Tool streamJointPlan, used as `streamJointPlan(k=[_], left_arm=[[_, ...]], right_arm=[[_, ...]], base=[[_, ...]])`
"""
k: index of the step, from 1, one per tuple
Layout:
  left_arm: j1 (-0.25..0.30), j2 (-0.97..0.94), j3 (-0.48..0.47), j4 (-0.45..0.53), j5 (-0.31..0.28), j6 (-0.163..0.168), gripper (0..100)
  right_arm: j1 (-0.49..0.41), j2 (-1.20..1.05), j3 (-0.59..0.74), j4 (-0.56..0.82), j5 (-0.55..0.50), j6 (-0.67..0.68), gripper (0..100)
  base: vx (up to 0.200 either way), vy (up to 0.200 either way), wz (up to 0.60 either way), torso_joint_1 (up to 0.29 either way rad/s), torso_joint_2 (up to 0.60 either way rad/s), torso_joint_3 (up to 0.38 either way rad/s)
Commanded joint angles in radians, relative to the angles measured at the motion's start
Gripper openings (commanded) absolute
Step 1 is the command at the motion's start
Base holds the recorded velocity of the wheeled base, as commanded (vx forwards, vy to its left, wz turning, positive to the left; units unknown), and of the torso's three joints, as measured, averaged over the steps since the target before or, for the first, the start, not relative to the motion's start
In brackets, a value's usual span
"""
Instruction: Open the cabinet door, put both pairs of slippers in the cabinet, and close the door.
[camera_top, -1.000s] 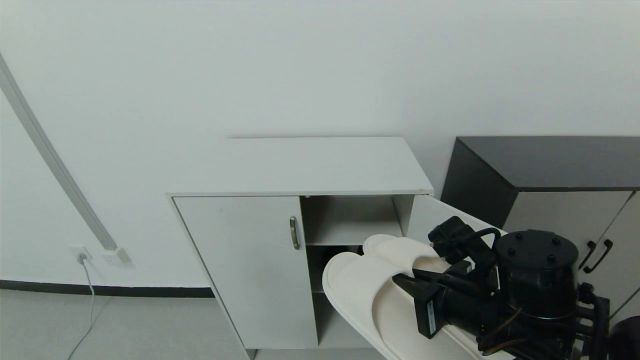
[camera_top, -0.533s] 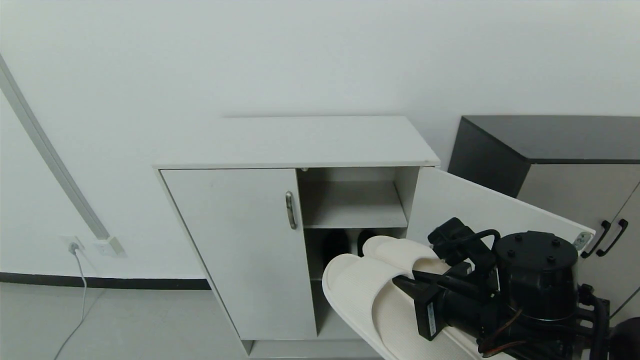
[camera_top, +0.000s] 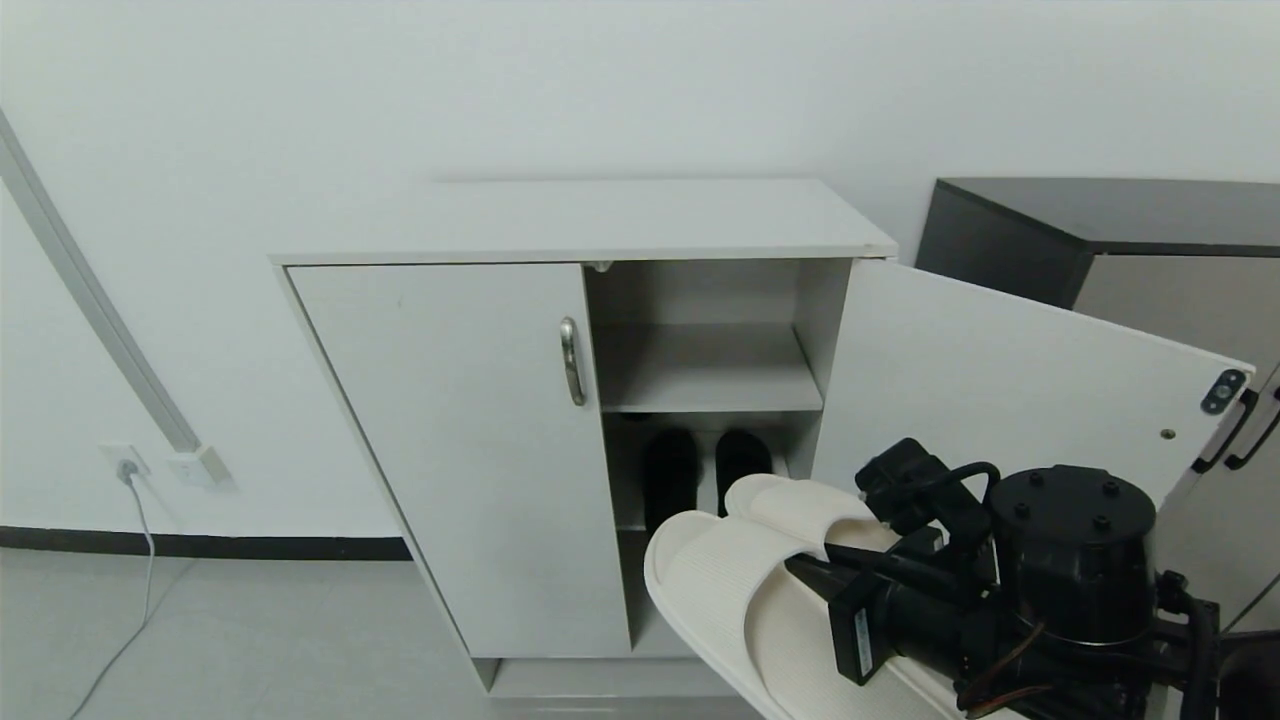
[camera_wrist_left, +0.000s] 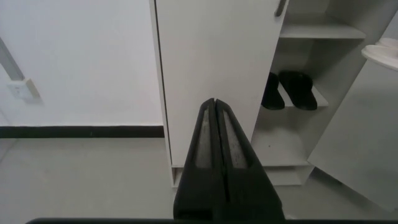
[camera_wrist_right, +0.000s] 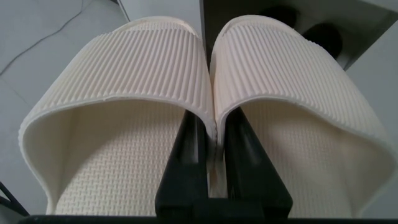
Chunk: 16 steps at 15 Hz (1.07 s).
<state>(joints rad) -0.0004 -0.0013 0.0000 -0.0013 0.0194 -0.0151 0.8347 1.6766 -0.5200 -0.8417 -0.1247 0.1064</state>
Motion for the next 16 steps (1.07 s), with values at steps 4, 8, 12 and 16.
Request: streamJointPlan(k=[4, 8, 12, 16], left_arm=[[0.000, 0.001, 0.000, 0.000, 0.001, 0.000, 0], [0.000, 0.001, 0.000, 0.000, 0.001, 0.000, 0], [-0.001, 0.001, 0.000, 0.000, 0.001, 0.000, 0], [0.000, 0.001, 0.000, 0.000, 0.001, 0.000, 0]], right_arm=[[0.006, 0.002, 0.005, -0.008, -0.001, -0.001, 0], [0.006, 0.000, 0.009, -0.010, -0.001, -0.001, 0], [0.006, 0.008, 0.011, -0.010, -0.003, -0.001, 0], [0.006, 0.018, 0.028, -0.013, -0.010, -0.043, 0]], base=[[0.000, 0.000, 0.00, -0.096, 0.45, 0.356], [0.000, 0.000, 0.00, -0.035, 0.44, 0.400], [0.000, 0.000, 0.00, 0.000, 0.14, 0.129], [0.000, 0.000, 0.00, 0.000, 0.00, 0.000]])
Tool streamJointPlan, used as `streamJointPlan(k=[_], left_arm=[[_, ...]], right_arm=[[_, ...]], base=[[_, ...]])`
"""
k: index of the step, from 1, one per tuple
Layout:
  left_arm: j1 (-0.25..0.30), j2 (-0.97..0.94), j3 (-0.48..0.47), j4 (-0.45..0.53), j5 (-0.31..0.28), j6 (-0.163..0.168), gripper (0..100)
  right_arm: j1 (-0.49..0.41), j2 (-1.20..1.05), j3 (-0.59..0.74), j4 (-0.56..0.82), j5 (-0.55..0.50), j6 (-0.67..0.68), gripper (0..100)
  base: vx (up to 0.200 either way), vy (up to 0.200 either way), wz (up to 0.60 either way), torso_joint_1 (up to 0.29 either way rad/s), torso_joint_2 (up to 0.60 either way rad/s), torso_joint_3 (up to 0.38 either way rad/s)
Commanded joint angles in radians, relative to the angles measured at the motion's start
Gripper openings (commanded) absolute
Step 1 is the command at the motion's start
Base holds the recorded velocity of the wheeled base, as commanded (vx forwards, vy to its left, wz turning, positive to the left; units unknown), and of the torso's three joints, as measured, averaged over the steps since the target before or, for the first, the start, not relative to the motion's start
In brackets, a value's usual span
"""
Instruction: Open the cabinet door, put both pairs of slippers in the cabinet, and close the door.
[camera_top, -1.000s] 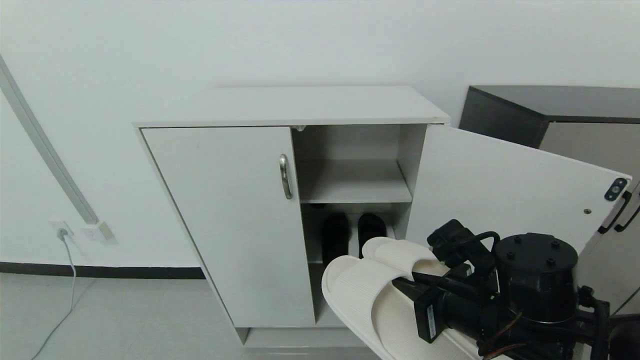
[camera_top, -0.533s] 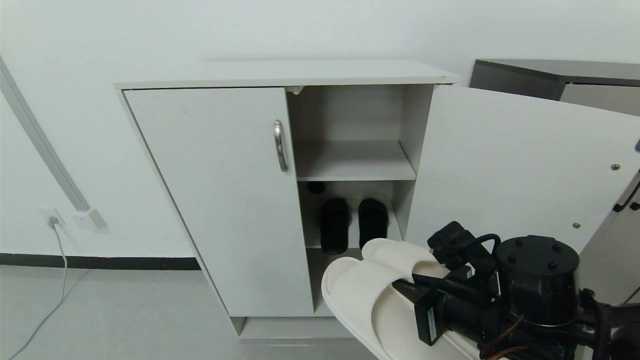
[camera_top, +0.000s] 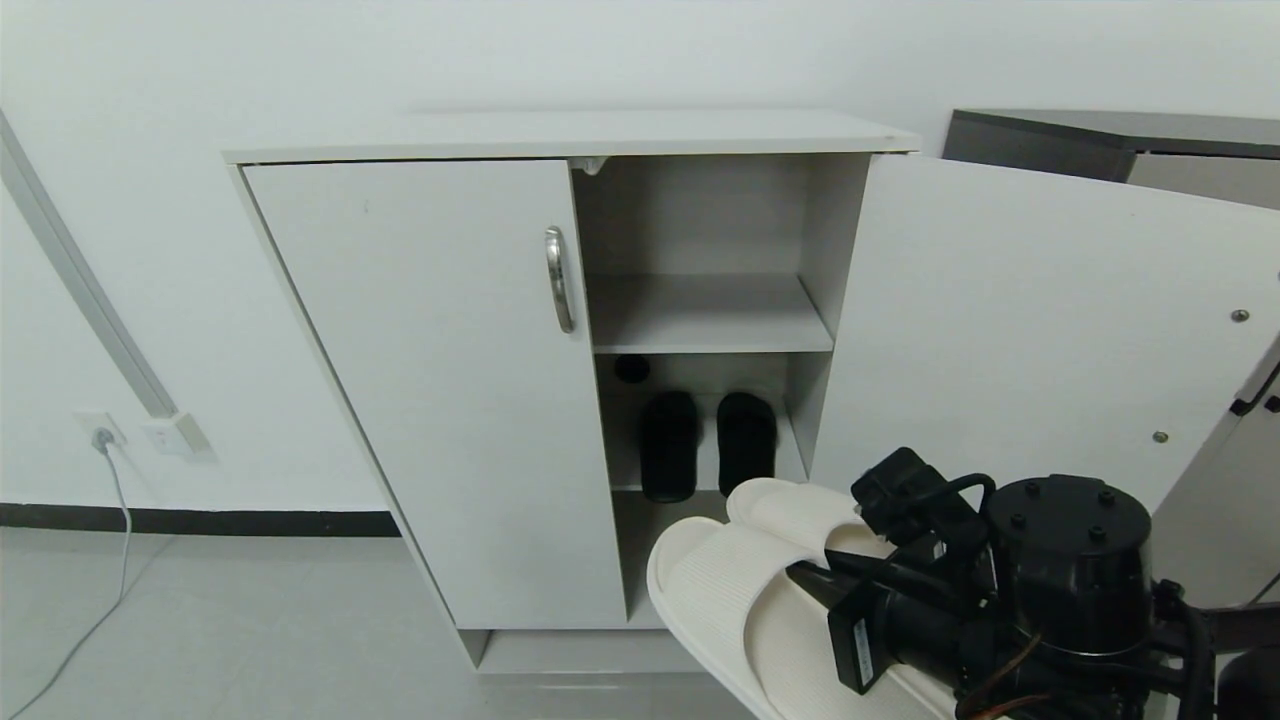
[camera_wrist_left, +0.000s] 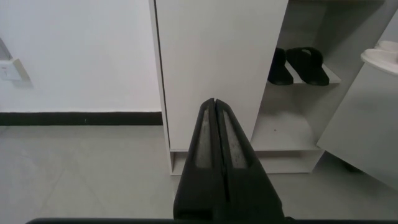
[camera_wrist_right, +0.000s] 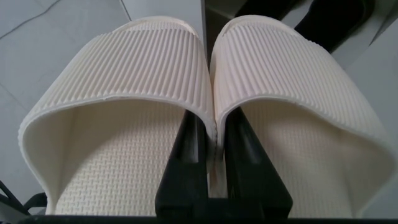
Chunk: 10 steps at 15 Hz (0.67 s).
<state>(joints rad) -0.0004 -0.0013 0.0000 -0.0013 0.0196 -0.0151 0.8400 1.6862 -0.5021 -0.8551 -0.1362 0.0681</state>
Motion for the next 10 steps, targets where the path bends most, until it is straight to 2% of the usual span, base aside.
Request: streamJointPlan(k=[1, 2, 4, 8, 10], left_arm=[[0.000, 0.001, 0.000, 0.000, -0.001, 0.000, 0], [-0.001, 0.001, 0.000, 0.000, -0.001, 0.001, 0], [0.000, 0.001, 0.000, 0.000, -0.001, 0.001, 0], [-0.001, 0.001, 0.000, 0.000, -0.003, 0.004, 0], [0.000, 0.001, 0.000, 0.000, -0.004, 0.006, 0]], right_arm=[[0.001, 0.018, 0.013, -0.018, -0.010, -0.024, 0], [0.007, 0.049, -0.004, -0.035, -0.051, -0.025, 0], [0.048, 0.147, -0.141, -0.019, -0.243, 0.041, 0], [0.079, 0.216, -0.374, 0.212, -0.442, 0.157, 0], [0.077, 0.224, -0.501, 0.283, -0.554, 0.159, 0]], base=[[0.000, 0.000, 0.00, 0.000, 0.00, 0.000], [0.000, 0.000, 0.00, 0.000, 0.00, 0.000], [0.000, 0.000, 0.00, 0.000, 0.00, 0.000], [0.000, 0.000, 0.00, 0.000, 0.00, 0.000], [0.000, 0.000, 0.00, 0.000, 0.00, 0.000]])
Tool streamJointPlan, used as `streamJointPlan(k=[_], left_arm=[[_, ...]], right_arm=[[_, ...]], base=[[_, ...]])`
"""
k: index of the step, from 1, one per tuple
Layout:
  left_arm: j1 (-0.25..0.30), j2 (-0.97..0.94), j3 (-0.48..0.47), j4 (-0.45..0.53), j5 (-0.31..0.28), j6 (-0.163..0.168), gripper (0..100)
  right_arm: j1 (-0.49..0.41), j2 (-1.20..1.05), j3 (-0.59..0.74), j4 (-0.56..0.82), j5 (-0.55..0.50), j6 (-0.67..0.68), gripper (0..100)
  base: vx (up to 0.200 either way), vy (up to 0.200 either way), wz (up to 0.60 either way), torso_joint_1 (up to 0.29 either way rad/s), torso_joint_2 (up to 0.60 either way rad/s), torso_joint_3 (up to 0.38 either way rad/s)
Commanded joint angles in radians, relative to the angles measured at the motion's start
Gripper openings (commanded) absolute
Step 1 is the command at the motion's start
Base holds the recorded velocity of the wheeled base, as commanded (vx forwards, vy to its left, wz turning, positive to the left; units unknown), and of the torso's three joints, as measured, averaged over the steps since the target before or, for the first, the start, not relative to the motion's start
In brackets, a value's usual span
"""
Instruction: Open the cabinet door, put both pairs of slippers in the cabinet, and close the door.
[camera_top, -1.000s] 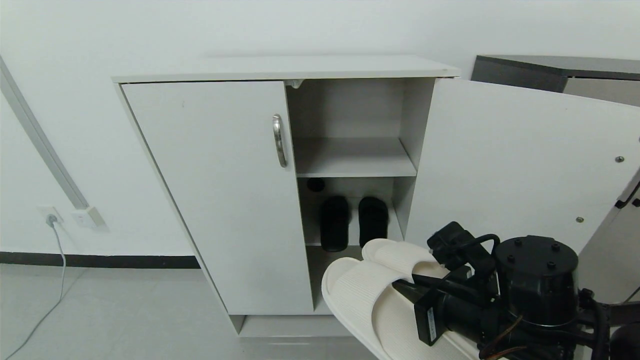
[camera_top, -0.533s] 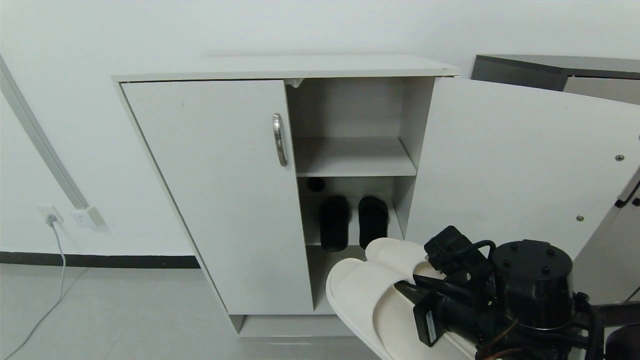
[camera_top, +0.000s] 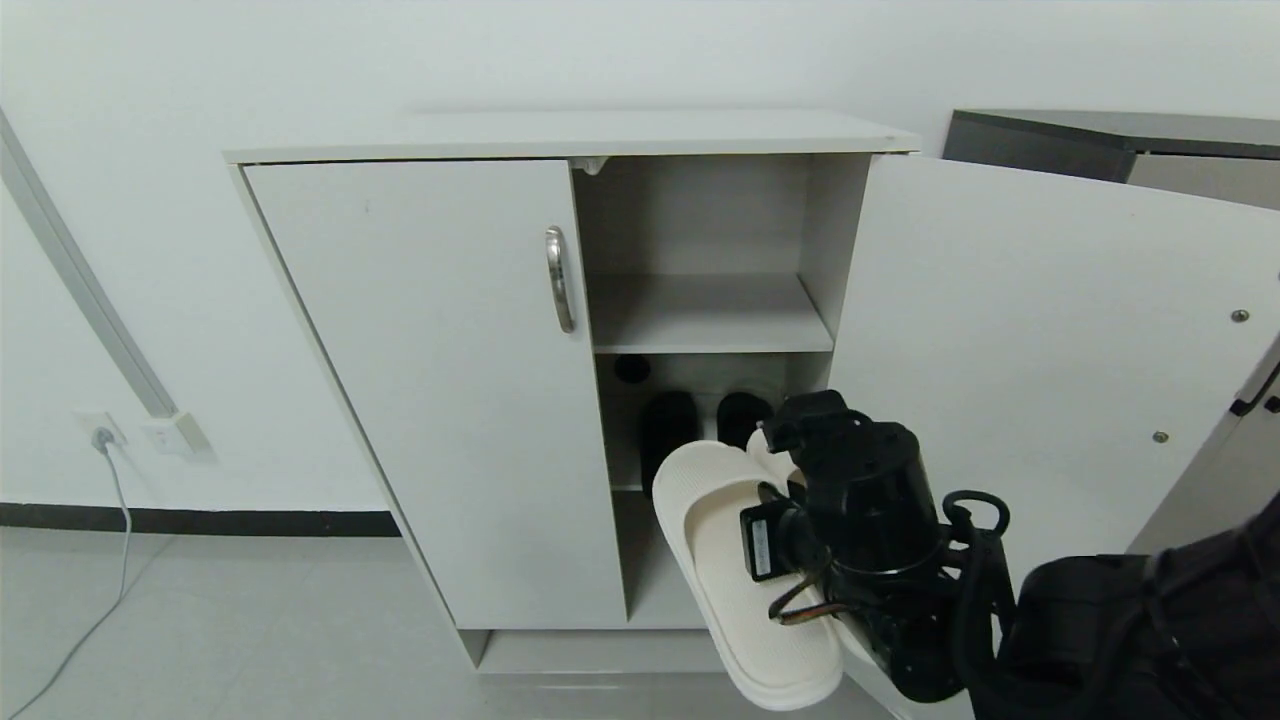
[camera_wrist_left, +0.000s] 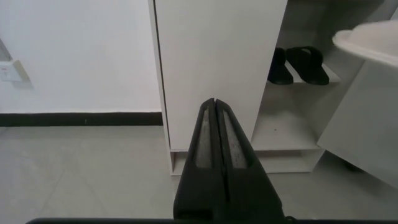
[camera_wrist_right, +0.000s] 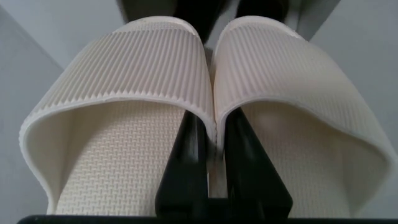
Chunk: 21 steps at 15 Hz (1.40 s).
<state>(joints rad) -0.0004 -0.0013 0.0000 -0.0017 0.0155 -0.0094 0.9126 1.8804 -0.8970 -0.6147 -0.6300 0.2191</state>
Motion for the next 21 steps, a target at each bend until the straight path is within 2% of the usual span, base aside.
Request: streamJointPlan(k=[1, 4, 5, 8, 14, 20, 21], left_arm=[[0.000, 0.001, 0.000, 0.000, 0.000, 0.000, 0], [0.000, 0.001, 0.000, 0.000, 0.000, 0.000, 0], [0.000, 0.001, 0.000, 0.000, 0.000, 0.000, 0], [0.000, 0.001, 0.000, 0.000, 0.001, -0.001, 0], [-0.001, 0.001, 0.000, 0.000, 0.003, -0.003, 0], [0.000, 0.001, 0.000, 0.000, 0.003, -0.003, 0], [0.000, 0.001, 0.000, 0.000, 0.003, -0.003, 0]], right_arm=[[0.005, 0.029, -0.164, 0.079, -0.068, 0.008, 0], [0.008, 0.043, -0.347, 0.220, -0.086, 0.016, 0], [0.006, 0.068, -0.431, 0.270, -0.123, 0.023, 0], [0.005, 0.121, -0.563, 0.345, -0.158, 0.023, 0], [0.006, 0.131, -0.597, 0.403, -0.158, 0.020, 0], [0.006, 0.131, -0.605, 0.406, -0.158, 0.019, 0], [0.006, 0.131, -0.605, 0.406, -0.157, 0.017, 0]], base=[[0.000, 0.000, 0.00, 0.000, 0.00, 0.000], [0.000, 0.000, 0.00, 0.000, 0.00, 0.000], [0.000, 0.000, 0.00, 0.000, 0.00, 0.000], [0.000, 0.000, 0.00, 0.000, 0.00, 0.000], [0.000, 0.000, 0.00, 0.000, 0.00, 0.000], [0.000, 0.000, 0.00, 0.000, 0.00, 0.000], [0.200, 0.000, 0.00, 0.002, 0.00, 0.007]])
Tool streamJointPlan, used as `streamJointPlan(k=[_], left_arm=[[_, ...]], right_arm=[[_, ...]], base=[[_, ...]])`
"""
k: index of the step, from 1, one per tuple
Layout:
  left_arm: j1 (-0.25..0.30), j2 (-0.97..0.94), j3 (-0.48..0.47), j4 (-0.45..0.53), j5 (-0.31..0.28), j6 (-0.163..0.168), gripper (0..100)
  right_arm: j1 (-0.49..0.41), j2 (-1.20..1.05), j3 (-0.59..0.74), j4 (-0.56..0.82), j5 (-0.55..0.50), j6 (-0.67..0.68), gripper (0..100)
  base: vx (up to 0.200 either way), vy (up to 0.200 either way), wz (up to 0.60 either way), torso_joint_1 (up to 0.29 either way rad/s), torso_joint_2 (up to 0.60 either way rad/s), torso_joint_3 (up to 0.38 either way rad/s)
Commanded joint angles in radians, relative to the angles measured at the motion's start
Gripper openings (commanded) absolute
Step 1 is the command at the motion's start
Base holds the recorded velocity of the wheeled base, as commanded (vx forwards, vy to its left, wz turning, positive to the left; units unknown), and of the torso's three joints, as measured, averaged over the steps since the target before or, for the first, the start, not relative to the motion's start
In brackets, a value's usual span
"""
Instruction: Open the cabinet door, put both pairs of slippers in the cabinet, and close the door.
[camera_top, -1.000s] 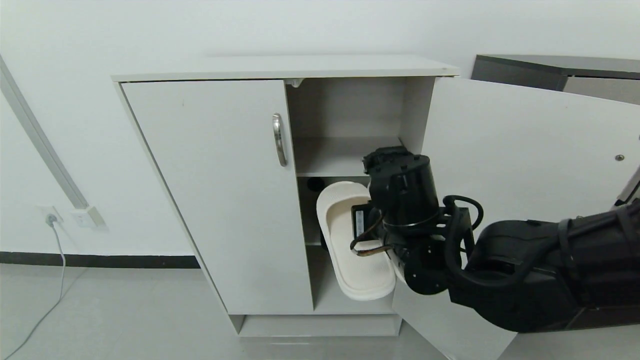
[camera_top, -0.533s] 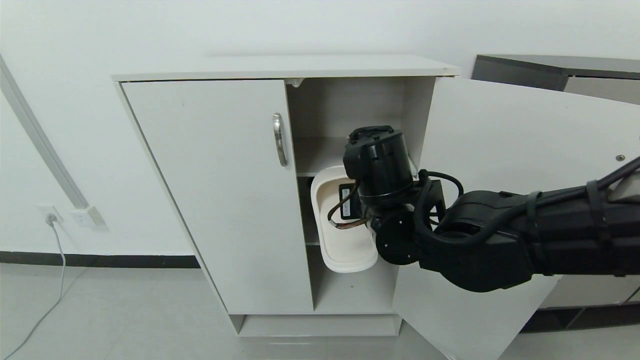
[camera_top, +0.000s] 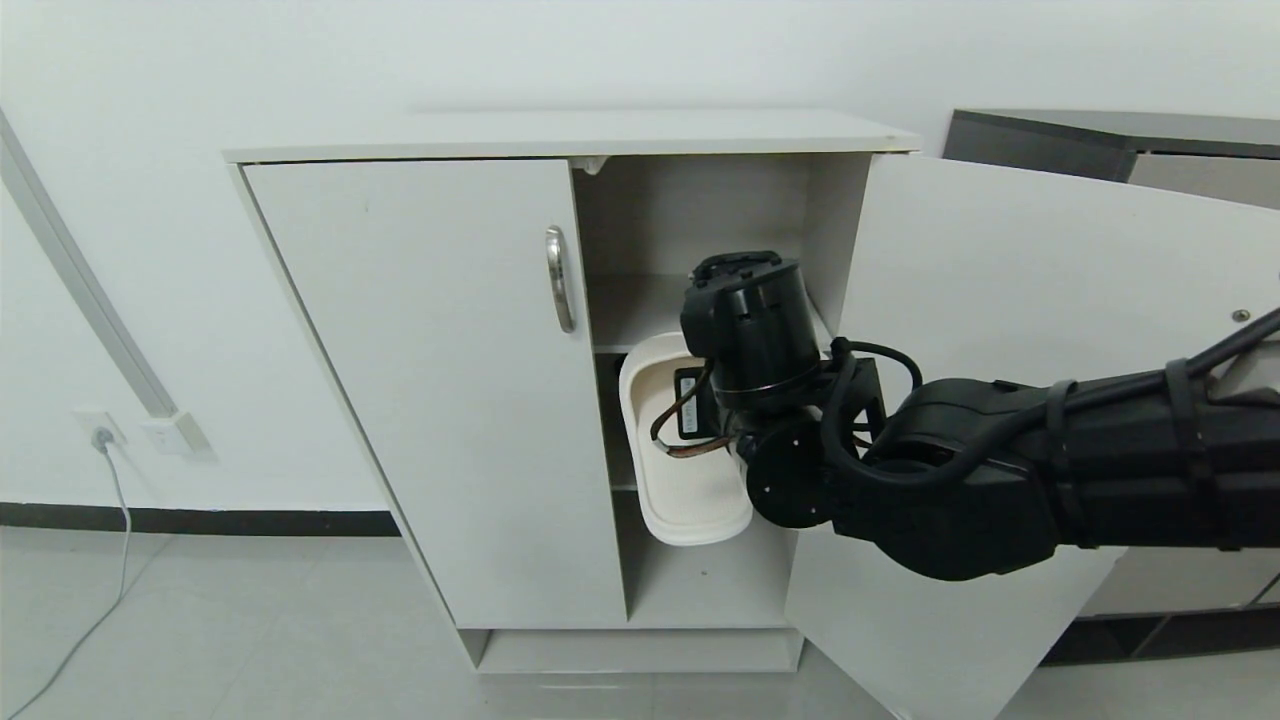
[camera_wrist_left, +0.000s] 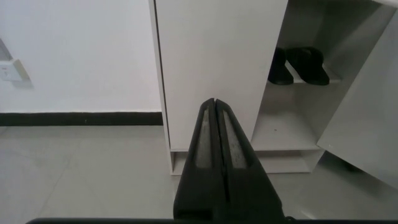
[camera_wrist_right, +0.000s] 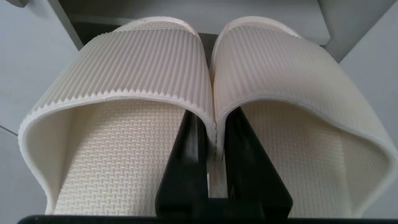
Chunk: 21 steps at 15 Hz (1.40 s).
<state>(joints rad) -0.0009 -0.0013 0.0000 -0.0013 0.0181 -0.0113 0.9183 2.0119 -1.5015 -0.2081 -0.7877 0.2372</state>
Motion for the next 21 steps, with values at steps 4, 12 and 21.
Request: streamJointPlan(k=[4, 12, 21], left_arm=[[-0.001, 0.001, 0.000, 0.000, -0.003, 0.002, 0], [-0.001, 0.001, 0.000, 0.000, -0.003, 0.002, 0], [0.001, 0.001, 0.000, 0.000, 0.002, 0.002, 0]], right_arm=[[-0.003, 0.004, 0.000, -0.002, 0.002, -0.001, 0], [-0.013, 0.018, -0.005, -0.004, 0.004, 0.004, 0], [-0.065, 0.125, -0.157, 0.050, 0.004, 0.016, 0]], base=[[0.200, 0.000, 0.00, -0.004, 0.00, 0.004], [0.200, 0.000, 0.00, 0.007, 0.00, 0.002], [0.022, 0.000, 0.00, 0.000, 0.00, 0.000]])
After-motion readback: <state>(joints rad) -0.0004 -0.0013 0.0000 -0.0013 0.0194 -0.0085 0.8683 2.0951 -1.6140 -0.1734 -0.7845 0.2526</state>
